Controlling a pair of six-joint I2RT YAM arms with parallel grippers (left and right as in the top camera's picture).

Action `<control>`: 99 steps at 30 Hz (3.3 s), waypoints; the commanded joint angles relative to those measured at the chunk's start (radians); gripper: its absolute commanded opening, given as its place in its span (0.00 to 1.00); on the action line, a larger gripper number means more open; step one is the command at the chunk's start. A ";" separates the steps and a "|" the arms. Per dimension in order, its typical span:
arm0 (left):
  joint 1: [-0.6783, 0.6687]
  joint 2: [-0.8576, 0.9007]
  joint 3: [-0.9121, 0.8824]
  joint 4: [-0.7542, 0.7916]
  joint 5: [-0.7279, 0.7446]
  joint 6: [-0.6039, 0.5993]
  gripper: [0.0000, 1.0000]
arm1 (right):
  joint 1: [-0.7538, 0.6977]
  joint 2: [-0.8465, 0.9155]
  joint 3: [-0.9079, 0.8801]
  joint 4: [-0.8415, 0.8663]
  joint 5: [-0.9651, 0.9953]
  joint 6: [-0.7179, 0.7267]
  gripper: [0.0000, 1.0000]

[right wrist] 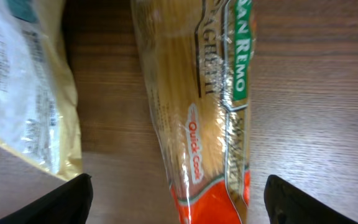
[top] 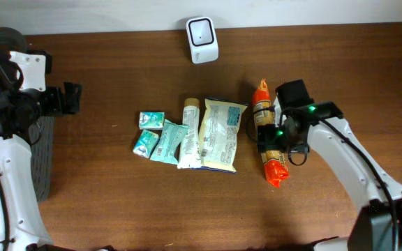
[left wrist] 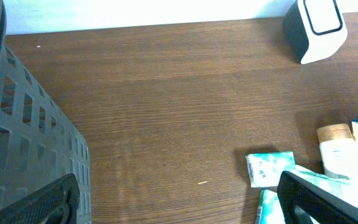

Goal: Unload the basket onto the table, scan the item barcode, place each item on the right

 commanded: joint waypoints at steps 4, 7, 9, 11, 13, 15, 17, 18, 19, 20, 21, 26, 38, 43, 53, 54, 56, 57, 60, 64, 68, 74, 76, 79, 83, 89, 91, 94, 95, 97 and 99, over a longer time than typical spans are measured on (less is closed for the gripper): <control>0.003 -0.002 -0.002 0.001 0.011 0.015 0.99 | -0.006 0.174 -0.037 0.050 0.086 0.008 0.86; 0.003 -0.002 -0.002 0.001 0.011 0.015 0.99 | -0.067 0.203 -0.035 0.119 0.047 0.004 0.86; 0.003 -0.002 -0.002 0.001 0.011 0.015 0.99 | -0.116 0.203 -0.035 0.138 -0.097 -0.074 0.86; 0.003 -0.002 -0.002 0.001 0.011 0.016 0.99 | -0.119 0.203 -0.049 0.141 -0.125 -0.084 0.86; 0.003 -0.002 -0.002 0.001 0.011 0.015 0.99 | -0.118 0.203 -0.113 0.194 -0.148 -0.083 0.86; 0.003 -0.002 -0.002 0.001 0.011 0.015 0.99 | -0.120 0.203 -0.189 0.266 -0.201 -0.082 0.85; 0.003 -0.002 -0.002 0.001 0.011 0.015 0.99 | -0.122 0.203 -0.202 0.288 -0.219 -0.078 0.68; 0.003 -0.002 -0.002 0.000 0.011 0.015 0.99 | -0.122 0.203 -0.202 0.296 -0.225 -0.078 0.43; 0.003 -0.002 -0.002 0.001 0.011 0.015 0.99 | -0.121 0.203 -0.202 0.300 -0.225 -0.078 0.34; 0.003 -0.002 -0.002 0.001 0.011 0.016 0.99 | -0.121 0.203 -0.202 0.305 -0.225 -0.078 0.18; 0.003 -0.002 -0.002 0.001 0.011 0.015 0.99 | -0.121 0.203 -0.202 0.307 -0.229 -0.078 0.12; 0.003 -0.002 -0.002 0.001 0.011 0.015 0.99 | -0.121 0.203 -0.202 0.311 -0.229 -0.074 0.04; 0.003 -0.002 -0.002 -0.002 0.011 0.016 0.99 | -0.121 0.203 -0.202 0.318 -0.236 -0.071 0.04; 0.003 -0.002 -0.002 -0.002 0.011 0.015 0.99 | -0.121 0.203 -0.201 0.318 -0.236 -0.071 0.04; 0.003 -0.002 -0.002 -0.002 0.011 0.016 0.99 | -0.122 0.195 -0.166 0.306 -0.293 -0.076 0.04; 0.003 -0.002 -0.002 -0.002 0.011 0.016 0.99 | -0.122 0.175 -0.142 0.275 -0.303 -0.081 0.04; 0.003 -0.002 -0.002 -0.002 0.011 0.016 0.99 | -0.122 0.110 -0.066 0.162 -0.303 -0.134 0.04; 0.003 -0.002 -0.002 -0.002 0.011 0.015 0.99 | -0.122 0.063 -0.018 0.098 -0.303 -0.156 0.04; 0.003 -0.002 -0.002 -0.002 0.011 0.016 0.99 | -0.120 -0.073 0.094 -0.040 -0.303 -0.198 0.04; 0.003 -0.002 -0.002 -0.002 0.011 0.015 0.99 | -0.067 -0.134 0.102 -0.132 -0.393 -0.474 0.04; 0.003 -0.002 -0.002 -0.002 0.011 0.016 0.99 | -0.006 -0.134 0.102 -0.124 -0.416 -0.488 0.04; 0.003 -0.002 -0.002 -0.002 0.011 0.016 0.99 | -0.006 -0.129 0.102 -0.092 -0.453 -0.464 0.04; 0.003 -0.002 -0.002 -0.002 0.011 0.015 0.99 | -0.006 -0.121 0.102 -0.090 -0.468 -0.464 0.04; 0.003 -0.002 -0.002 -0.002 0.011 0.015 0.99 | -0.006 -0.121 0.102 -0.082 -0.468 -0.465 0.04; 0.003 -0.002 -0.002 -0.002 0.011 0.015 0.99 | -0.006 -0.121 0.102 -0.072 -0.468 -0.464 0.04; 0.003 -0.002 -0.002 -0.002 0.011 0.015 0.99 | -0.006 -0.121 0.102 -0.037 -0.748 -0.381 0.04; 0.003 -0.002 -0.002 -0.002 0.011 0.015 0.99 | -0.006 -0.121 0.102 -0.010 -0.895 -0.380 0.04; 0.003 -0.002 -0.002 -0.002 0.011 0.015 0.99 | -0.006 -0.121 0.107 0.002 -0.916 -0.355 0.04; 0.003 -0.002 -0.002 -0.002 0.011 0.015 0.99 | -0.006 -0.121 0.120 -0.001 -0.924 -0.354 0.04; 0.003 -0.002 -0.002 -0.002 0.011 0.015 0.99 | 0.002 -0.121 0.160 -0.015 -0.927 -0.351 0.04; 0.003 -0.002 -0.002 -0.002 0.011 0.015 0.99 | 0.046 -0.121 0.206 -0.016 -0.885 -0.320 0.04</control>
